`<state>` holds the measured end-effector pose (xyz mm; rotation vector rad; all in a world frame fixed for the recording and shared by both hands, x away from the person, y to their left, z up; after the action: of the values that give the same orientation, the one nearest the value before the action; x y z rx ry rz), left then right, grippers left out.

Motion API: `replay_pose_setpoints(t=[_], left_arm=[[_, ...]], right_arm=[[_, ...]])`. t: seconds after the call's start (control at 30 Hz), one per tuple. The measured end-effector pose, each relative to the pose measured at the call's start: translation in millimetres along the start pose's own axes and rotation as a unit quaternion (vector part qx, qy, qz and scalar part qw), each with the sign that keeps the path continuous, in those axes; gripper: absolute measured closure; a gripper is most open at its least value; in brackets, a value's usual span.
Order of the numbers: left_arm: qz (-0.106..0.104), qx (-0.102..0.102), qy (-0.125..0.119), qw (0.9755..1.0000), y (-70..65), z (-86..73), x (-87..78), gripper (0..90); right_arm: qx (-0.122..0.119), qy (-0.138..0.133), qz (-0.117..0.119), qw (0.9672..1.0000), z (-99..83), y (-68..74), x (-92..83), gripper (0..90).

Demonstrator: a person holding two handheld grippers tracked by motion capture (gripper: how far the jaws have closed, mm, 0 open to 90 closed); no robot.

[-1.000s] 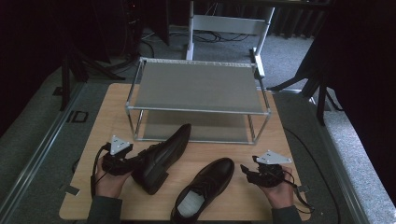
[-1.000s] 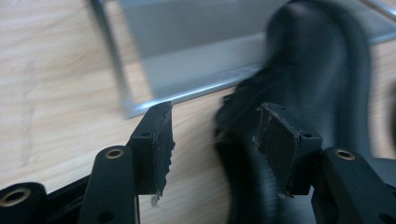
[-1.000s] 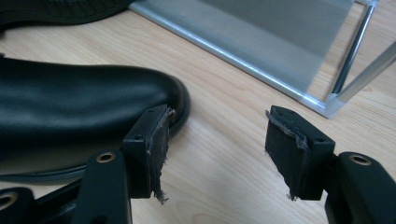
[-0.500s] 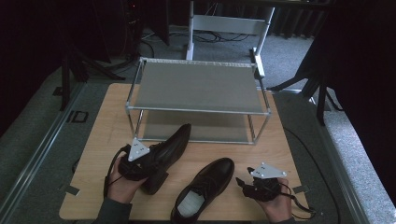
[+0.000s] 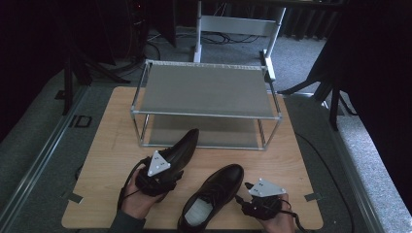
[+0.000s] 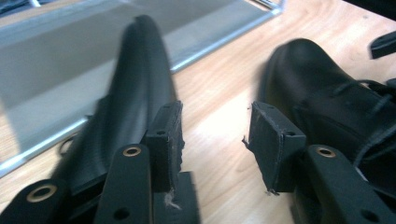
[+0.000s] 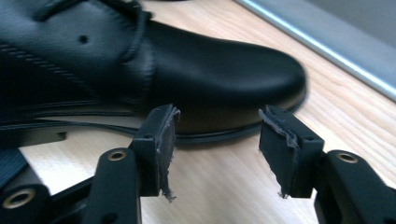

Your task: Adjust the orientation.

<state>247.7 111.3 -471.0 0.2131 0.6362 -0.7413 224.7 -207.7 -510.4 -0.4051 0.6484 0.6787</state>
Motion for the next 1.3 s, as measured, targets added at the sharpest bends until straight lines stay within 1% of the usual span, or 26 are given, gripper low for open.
replay_pose_setpoints(t=[0.03, 0.07, 0.1, 0.13, 0.2, 0.27, 0.4, 0.43, 0.47, 0.5, 0.53, 0.6, 0.67, 0.7, 0.77, 0.8, 0.83, 0.87, 0.93, 0.97, 1.03, 1.1, 1.17, 1.23, 1.3], left_arm=[[0.0, 0.0, 0.0, 1.0, 0.0, 0.0, 0.0, 57.5], [-0.01, 0.005, 0.007, 0.9999, -2.7, -1.1, 4.4, 57.5], [-0.012, 0.004, 0.008, 0.9999, -3.9, -1.7, 6.1, 59.6], [-0.016, 0.004, 0.011, 0.9998, -5.4, -2.6, 8.1, 60.3], [-0.019, 0.009, 0.019, 0.9996, -8.7, -4.4, 10.4, 62.7], [-0.024, 0.02, 0.029, 0.9991, -13.4, -7.2, 12.8, 64.8], [-0.027, 0.03, 0.049, 0.998, -20.7, -14.7, 16.8, 66.9], [-0.027, 0.03, 0.049, 0.998, -20.7, -14.7, 16.8, 67.9], [-0.031, 0.039, 0.06, 0.9969, -25.3, -21.1, 18.7, 68.8], [-0.032, 0.041, 0.066, 0.9965, -26.6, -23.4, 19.6, 69.4], [-0.032, 0.041, 0.066, 0.9965, -26.6, -23.4, 19.6, 70.0], [-0.038, 0.044, 0.073, 0.9956, -28.6, -30.3, 20.8, 71.6], [-0.039, 0.045, 0.075, 0.9954, -28.9, -32.1, 21.1, 72.7], [-0.042, 0.046, 0.083, 0.9946, -29.9, -37.4, 22.9, 75.2], [-0.046, 0.038, 0.089, 0.9942, -30.3, -41.1, 25.7, 77.7], [-0.046, 0.038, 0.089, 0.9942, -30.3, -41.1, 25.7, 78.6], [-0.059, 0.033, 0.098, 0.993, -31.7, -46.0, 30.3, 79.0], [-0.066, 0.033, 0.101, 0.9922, -33.3, -47.6, 32.2, 79.2], [-0.076, 0.032, 0.101, 0.9915, -37.3, -49.3, 35.5, 79.5], [-0.076, 0.032, 0.101, 0.9915, -37.3, -49.3, 35.5, 80.8], [-0.075, 0.024, 0.096, 0.9923, -40.7, -49.4, 39.6, 81.6], [-0.079, 0.02, 0.094, 0.9923, -41.7, -49.7, 41.1, 82.2], [-0.082, 0.019, 0.09, 0.9924, -45.8, -50.4, 44.5, 82.5], [-0.082, 0.017, 0.089, 0.9924, -50.9, -50.6, 50.6, 84.7], [-0.086, 0.017, 0.087, 0.9923, -52.4, -50.8, 52.4, 86.1]], right_arm=[[0.0, 0.0, 0.0, 1.0, 0.0, 0.0, 0.0, 45.6], [-0.002, 0.001, 0.004, 1.0, 0.2, 2.7, 1.2, 46.9], [-0.005, 0.005, 0.006, 1.0, -0.1, 8.2, 3.8, 49.0], [-0.009, 0.009, 0.008, 0.9999, -0.5, 10.1, 5.0, 49.3], [-0.017, 0.019, 0.007, 0.9997, -2.4, 15.0, 8.3, 50.2], [-0.016, 0.027, 0.011, 0.9995, -5.1, 18.5, 11.6, 51.0], [-0.009, 0.03, 0.011, 0.9995, -9.4, 18.2, 17.3, 49.8], [-0.009, 0.03, 0.011, 0.9995, -9.4, 18.2, 17.3, 49.8], [-0.002, 0.035, 0.008, 0.9994, -10.5, 16.5, 19.8, 49.3], [0.0, 0.036, 0.008, 0.9993, -10.3, 16.3, 20.0, 49.3], [-0.001, 0.036, 0.007, 0.9993, -10.0, 16.5, 20.0, 49.2], [-0.003, 0.037, 0.004, 0.9993, -9.3, 17.4, 20.3, 49.1], [-0.004, 0.036, 0.003, 0.9993, -9.2, 17.6, 20.4, 48.8], [-0.003, 0.035, 0.003, 0.9994, -9.0, 17.1, 21.0, 48.5], [0.0, 0.032, 0.008, 0.9995, -8.8, 15.7, 22.9, 48.4], [0.0, 0.031, 0.009, 0.9995, -8.7, 14.9, 23.8, 48.4], [0.003, 0.029, 0.011, 0.9995, -8.2, 13.5, 25.5, 48.4], [0.006, 0.029, 0.009, 0.9995, -7.4, 12.1, 27.0, 48.4], [0.007, 0.03, 0.004, 0.9995, -4.3, 10.7, 30.2, 48.5], [0.007, 0.03, 0.004, 0.9995, -4.3, 10.7, 30.2, 48.5], [0.002, 0.031, -0.006, 0.9995, 0.5, 8.7, 35.4, 48.5], [0.004, 0.032, -0.009, 0.9994, 1.4, 7.6, 36.6, 48.5], [0.01, 0.034, -0.015, 0.9993, 1.6, 4.6, 38.1, 49.4], [0.019, 0.04, -0.025, 0.9987, 1.3, -0.6, 40.8, 52.0], [0.019, 0.042, -0.028, 0.9986, 2.4, -2.7, 43.1, 52.1]])
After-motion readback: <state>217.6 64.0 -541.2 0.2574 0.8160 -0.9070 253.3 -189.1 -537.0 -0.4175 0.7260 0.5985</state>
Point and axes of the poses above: each handheld gripper's, and its own axes: x roughly forward along the jaws, z roughly out of its top, y roughly to its left, the point moved 1 cm from there along x, roughly forward along the jaws, and after that the axes turned 3 degrees about -z, right-handed, at the moved point
